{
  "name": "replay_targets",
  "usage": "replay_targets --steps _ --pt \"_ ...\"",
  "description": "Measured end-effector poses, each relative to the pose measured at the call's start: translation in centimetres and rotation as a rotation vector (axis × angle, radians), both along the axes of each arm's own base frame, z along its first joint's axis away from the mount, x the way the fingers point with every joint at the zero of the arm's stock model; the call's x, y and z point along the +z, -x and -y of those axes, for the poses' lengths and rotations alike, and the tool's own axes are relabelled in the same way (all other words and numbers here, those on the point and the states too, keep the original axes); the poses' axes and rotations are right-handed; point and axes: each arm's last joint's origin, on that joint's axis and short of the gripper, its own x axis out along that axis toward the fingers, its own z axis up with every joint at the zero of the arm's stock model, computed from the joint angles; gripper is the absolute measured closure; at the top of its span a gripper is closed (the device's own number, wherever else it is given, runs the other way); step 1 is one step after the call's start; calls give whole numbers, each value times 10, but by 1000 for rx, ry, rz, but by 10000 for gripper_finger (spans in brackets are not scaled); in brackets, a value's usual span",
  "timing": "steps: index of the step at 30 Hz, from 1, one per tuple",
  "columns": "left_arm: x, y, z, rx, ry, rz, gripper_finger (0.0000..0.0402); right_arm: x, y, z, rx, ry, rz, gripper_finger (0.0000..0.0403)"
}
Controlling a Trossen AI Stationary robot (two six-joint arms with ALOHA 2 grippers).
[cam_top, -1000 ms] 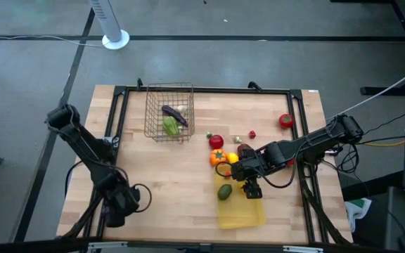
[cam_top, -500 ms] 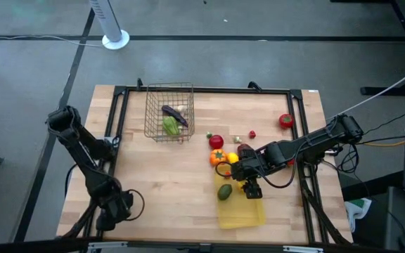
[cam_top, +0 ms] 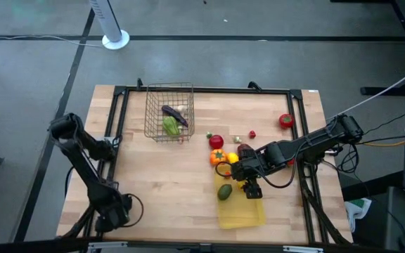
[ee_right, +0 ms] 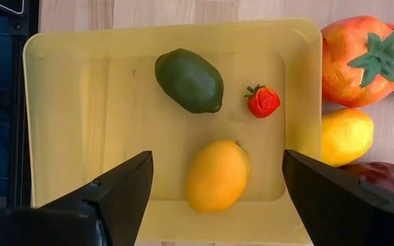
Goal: Sort produce into baskets
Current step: Put the onion into the brown wire basket
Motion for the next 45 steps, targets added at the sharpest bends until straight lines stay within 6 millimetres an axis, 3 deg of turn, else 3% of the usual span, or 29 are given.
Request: replay_targets --steps 10,19,25,37,45 --pt "-17 -9 3 29 -51 -1 75 0 0 0 0 0 0 81" --pt "-18 -18 -3 76 -55 -10 129 0 0 0 0 0 0 81" --pt "-18 -31 -5 128 -12 24 134 0 0 0 0 0 0 81" --pt "4 -94 -20 239 106 242 135 0 0 0 0 1 -1 81" --pt "12 -148 -60 311 111 540 135 0 0 0 0 1 -1 81"
